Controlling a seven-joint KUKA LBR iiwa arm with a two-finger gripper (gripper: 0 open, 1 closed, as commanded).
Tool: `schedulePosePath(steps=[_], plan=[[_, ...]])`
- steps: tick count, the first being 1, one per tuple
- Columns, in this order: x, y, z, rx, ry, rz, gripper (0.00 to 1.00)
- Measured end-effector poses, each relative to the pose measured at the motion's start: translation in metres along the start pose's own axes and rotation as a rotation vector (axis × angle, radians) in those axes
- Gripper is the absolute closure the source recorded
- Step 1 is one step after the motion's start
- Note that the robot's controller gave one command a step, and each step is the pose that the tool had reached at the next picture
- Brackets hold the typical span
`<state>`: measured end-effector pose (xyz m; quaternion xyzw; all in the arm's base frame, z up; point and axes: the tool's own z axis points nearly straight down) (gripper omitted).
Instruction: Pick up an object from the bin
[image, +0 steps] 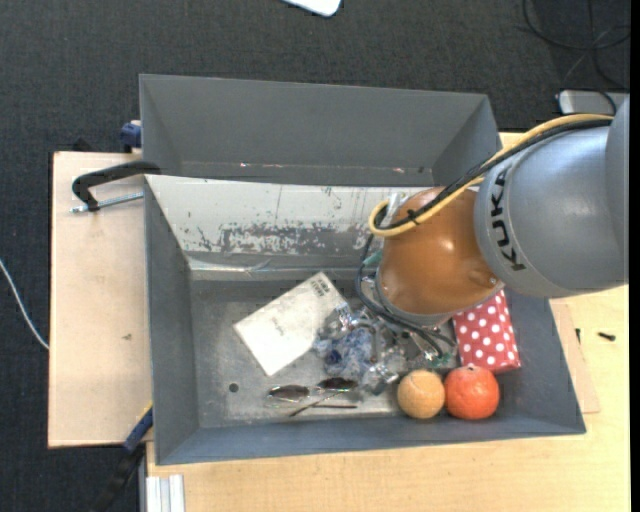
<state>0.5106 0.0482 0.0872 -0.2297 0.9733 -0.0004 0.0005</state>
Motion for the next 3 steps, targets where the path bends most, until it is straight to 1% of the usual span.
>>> schedulePosePath(steps=[1,2,3], plan=[[-0.024,0.065,0.013,-0.002,-0.008,-0.133,1.00],[-0.024,0.065,0.013,-0.002,-0.008,-0.134,1.00],[-0.025,0.058,-0.121,-0.001,-0.004,-0.135,1.00]])
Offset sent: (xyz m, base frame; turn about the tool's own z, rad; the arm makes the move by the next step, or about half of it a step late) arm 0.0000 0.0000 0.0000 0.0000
